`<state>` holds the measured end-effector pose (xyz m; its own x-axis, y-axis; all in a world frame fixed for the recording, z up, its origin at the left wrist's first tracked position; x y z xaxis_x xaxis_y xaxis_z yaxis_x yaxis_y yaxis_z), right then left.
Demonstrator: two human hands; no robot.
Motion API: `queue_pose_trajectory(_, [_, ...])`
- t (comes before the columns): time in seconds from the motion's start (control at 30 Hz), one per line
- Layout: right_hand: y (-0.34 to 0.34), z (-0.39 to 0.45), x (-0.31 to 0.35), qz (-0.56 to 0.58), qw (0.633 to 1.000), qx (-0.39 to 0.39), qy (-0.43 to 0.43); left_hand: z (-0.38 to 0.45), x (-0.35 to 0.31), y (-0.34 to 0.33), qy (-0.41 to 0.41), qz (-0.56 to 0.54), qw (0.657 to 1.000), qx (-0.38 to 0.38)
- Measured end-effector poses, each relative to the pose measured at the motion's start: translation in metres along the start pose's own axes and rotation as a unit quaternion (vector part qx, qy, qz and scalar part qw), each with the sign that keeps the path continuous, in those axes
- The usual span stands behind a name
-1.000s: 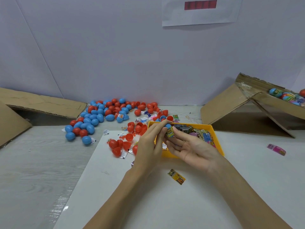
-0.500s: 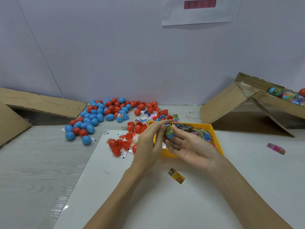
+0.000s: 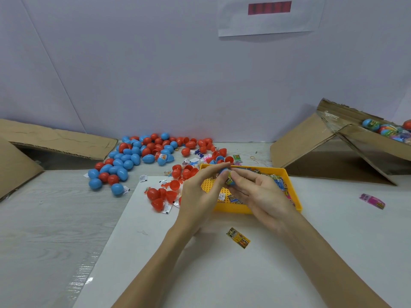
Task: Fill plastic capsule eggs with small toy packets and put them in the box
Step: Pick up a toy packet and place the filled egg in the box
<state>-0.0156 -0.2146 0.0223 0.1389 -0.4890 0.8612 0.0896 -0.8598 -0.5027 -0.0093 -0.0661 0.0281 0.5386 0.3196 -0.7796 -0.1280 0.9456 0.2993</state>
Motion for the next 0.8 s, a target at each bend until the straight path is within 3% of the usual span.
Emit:
queue_pose_trajectory(0.23, [-0.004,0.002,-0.001,-0.067,0.996,0.008,0.064,0.000,0.007,0.003,0.066,-0.069,0.995,-0.042])
queue_pose_trajectory(0.4, [0.001,0.004,0.000,-0.127,0.985,0.002,0.117,0.001,0.005,0.002,0.090,-0.106,0.990,-0.021])
queue_pose_trajectory(0.57, [0.001,0.002,0.007,-0.226,0.956,-0.009,0.189,0.001,0.005,0.001,0.098,-0.072,0.992,-0.014])
queue_pose_trajectory(0.73, [0.003,0.006,0.001,-0.146,0.979,-0.022,0.137,0.004,0.005,0.005,0.062,-0.063,0.996,0.002])
queue_pose_trajectory(0.8, [0.005,0.007,0.000,-0.169,0.976,-0.030,0.130,0.004,0.001,0.004,0.029,-0.043,0.999,0.016])
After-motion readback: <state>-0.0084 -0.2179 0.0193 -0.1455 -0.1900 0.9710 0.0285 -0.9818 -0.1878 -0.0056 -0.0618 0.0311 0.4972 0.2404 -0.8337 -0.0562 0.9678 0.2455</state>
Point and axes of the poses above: each hand's wrist, its own z-axis towards the middle knuckle, its own y-axis out of the back of the hand, x = y × z, the point moved 5 cm from there along z, towards the middle knuckle, and after that the axes turned 6 degrees about z, right-handed, at the moved point
